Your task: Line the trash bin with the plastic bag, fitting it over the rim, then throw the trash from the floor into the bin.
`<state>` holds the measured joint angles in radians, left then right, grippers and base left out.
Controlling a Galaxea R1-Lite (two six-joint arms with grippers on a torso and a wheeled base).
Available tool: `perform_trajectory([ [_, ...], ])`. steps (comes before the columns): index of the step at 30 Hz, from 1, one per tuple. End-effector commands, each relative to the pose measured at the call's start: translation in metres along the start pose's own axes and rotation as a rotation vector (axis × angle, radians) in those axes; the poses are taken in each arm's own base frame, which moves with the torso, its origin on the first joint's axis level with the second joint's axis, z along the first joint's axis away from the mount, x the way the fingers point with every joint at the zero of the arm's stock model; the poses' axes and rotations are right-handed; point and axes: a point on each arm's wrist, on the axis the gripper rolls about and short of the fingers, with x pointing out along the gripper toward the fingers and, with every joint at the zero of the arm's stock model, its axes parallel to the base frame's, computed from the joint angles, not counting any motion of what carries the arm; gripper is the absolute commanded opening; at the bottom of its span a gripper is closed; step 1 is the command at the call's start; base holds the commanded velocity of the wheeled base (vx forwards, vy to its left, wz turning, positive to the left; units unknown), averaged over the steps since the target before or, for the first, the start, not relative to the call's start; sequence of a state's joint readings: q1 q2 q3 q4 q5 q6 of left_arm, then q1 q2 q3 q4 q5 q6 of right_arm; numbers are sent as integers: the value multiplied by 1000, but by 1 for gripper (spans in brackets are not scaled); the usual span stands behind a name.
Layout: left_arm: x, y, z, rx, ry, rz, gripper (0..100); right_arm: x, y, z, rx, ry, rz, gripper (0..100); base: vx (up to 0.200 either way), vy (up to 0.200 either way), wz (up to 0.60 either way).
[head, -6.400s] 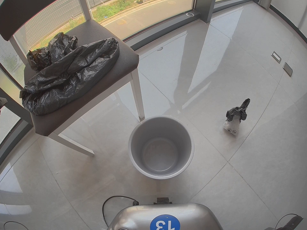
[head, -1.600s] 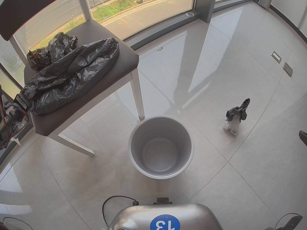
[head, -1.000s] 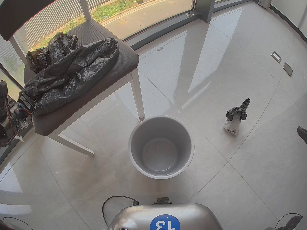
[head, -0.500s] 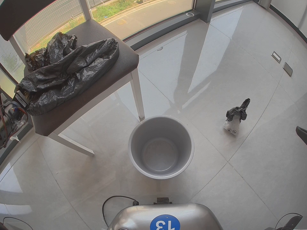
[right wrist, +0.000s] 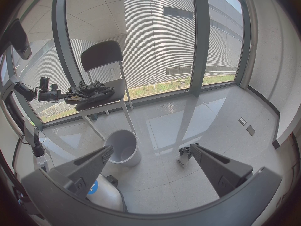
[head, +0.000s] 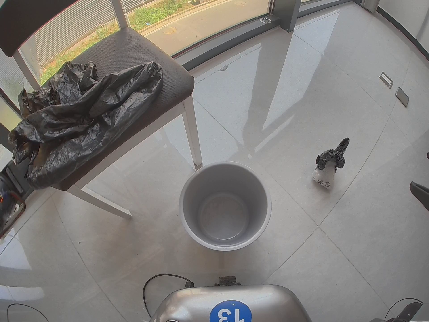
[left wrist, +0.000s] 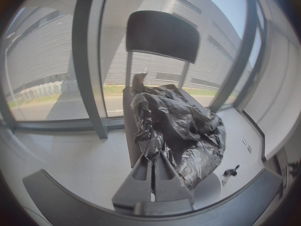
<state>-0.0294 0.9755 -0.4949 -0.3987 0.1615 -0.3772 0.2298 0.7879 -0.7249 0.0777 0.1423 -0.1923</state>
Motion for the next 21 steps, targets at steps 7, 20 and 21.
perform_trajectory([
  [7,-57,-11,0,271,-46,-342,0,15,-1,-4,-13,57,17,100,0,0,0],
  [20,-23,-94,67,264,-79,-651,0,66,-6,-7,41,149,45,100,0,0,0],
  [21,-22,-96,68,263,-79,-655,0,68,-6,-6,44,145,50,100,0,0,0],
])
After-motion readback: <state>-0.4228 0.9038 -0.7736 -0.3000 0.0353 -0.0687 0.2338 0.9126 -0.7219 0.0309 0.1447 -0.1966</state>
